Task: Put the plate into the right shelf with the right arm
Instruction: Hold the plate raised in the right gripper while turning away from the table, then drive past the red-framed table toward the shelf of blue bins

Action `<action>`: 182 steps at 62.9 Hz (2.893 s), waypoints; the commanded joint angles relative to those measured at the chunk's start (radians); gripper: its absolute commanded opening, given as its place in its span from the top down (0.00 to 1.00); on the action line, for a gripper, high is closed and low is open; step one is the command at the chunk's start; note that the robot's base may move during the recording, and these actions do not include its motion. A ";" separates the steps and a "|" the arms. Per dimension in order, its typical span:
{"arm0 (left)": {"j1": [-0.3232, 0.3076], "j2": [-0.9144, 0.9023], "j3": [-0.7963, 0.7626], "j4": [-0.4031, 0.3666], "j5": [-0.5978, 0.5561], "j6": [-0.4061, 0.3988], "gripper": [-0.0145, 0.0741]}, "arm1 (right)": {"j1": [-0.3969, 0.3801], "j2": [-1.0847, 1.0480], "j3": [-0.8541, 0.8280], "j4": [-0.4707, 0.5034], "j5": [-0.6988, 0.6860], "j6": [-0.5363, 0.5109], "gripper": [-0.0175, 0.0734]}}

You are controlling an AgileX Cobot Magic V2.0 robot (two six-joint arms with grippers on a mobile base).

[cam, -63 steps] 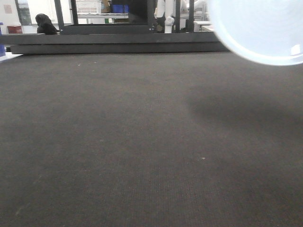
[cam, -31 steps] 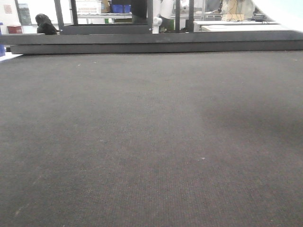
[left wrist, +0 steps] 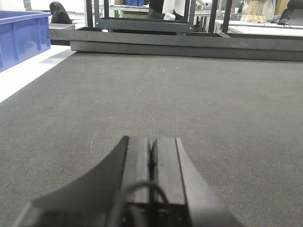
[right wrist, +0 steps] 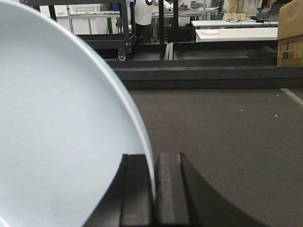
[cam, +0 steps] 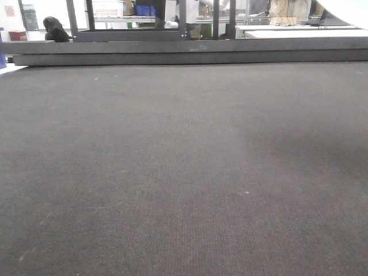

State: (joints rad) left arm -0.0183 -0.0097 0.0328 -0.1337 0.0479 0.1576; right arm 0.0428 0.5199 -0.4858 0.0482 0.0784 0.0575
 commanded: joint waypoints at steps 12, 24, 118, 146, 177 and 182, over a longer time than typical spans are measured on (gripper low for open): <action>-0.002 -0.010 0.010 -0.008 -0.090 -0.007 0.98 | -0.008 -0.002 -0.030 -0.012 -0.093 -0.004 0.73; -0.002 -0.010 0.010 -0.008 -0.090 -0.007 0.98 | -0.008 -0.002 -0.030 -0.012 -0.093 -0.004 0.73; -0.002 -0.010 0.010 -0.008 -0.090 -0.007 0.98 | -0.008 -0.002 -0.030 -0.012 -0.093 -0.004 0.73; -0.002 -0.010 0.010 -0.008 -0.090 -0.007 0.98 | -0.008 -0.002 -0.030 -0.012 -0.093 -0.004 0.73; -0.002 -0.010 0.010 -0.008 -0.090 -0.007 0.98 | -0.008 -0.002 -0.030 -0.012 -0.093 -0.004 0.73; -0.002 -0.010 0.010 -0.008 -0.090 -0.007 0.98 | -0.008 -0.002 -0.030 -0.012 -0.093 -0.004 0.73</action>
State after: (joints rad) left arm -0.0183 -0.0097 0.0328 -0.1337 0.0479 0.1576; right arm 0.0391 0.5181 -0.4858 0.0445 0.0784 0.0575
